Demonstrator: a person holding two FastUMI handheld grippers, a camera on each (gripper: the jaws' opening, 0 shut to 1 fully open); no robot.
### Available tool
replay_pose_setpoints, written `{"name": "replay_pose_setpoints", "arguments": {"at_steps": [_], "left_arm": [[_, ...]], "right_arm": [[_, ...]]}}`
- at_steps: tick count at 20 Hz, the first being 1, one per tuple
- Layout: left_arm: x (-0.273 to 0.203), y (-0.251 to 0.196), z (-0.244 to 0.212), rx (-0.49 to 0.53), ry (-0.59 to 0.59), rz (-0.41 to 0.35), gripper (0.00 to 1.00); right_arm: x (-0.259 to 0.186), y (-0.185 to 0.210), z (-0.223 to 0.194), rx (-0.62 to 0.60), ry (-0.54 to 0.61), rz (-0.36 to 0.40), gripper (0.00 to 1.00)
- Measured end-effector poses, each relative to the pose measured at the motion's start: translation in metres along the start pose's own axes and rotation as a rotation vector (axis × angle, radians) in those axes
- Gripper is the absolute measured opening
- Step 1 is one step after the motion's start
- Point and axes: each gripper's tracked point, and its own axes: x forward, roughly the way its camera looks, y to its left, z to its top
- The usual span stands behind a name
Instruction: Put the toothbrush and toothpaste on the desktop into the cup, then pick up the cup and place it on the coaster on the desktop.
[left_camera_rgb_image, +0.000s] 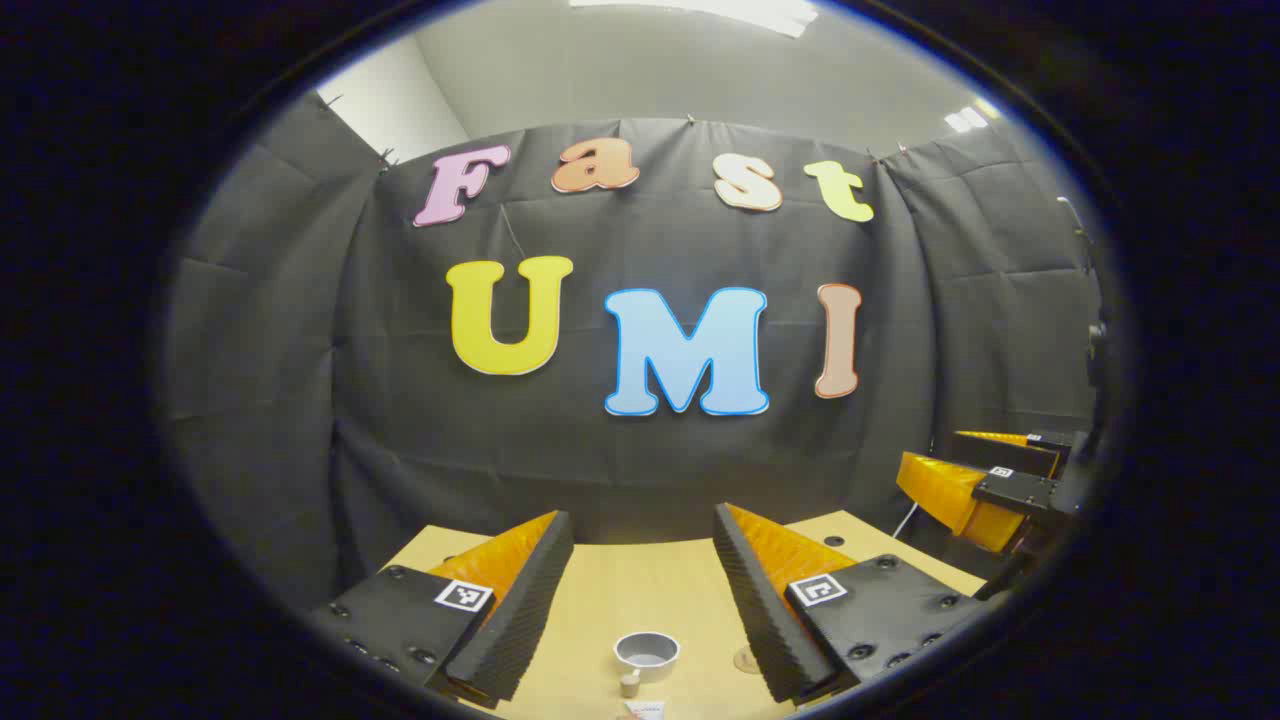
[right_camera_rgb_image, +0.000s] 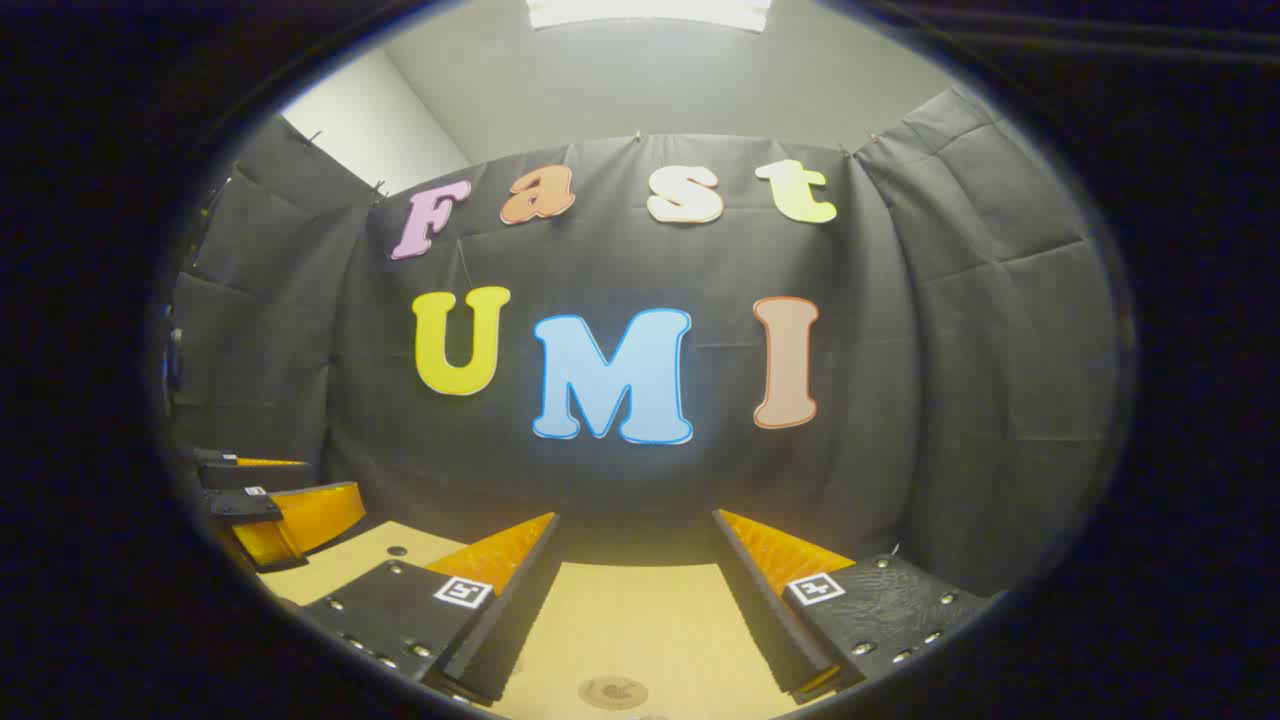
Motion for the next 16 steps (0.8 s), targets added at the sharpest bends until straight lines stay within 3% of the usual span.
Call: {"name": "replay_pose_setpoints", "arguments": {"at_steps": [12, 16], "left_arm": [[-0.001, -0.01, -0.021, 0.023, 0.067, -0.002, 0.93], [0.003, -0.006, -0.052, 0.005, 0.156, 0.0, 0.94]], "right_arm": [[-0.005, 0.01, -0.026, 0.026, 0.109, 0.036, 0.92], [-0.007, 0.012, -0.056, 0.029, 0.221, 0.042, 0.92]]}}
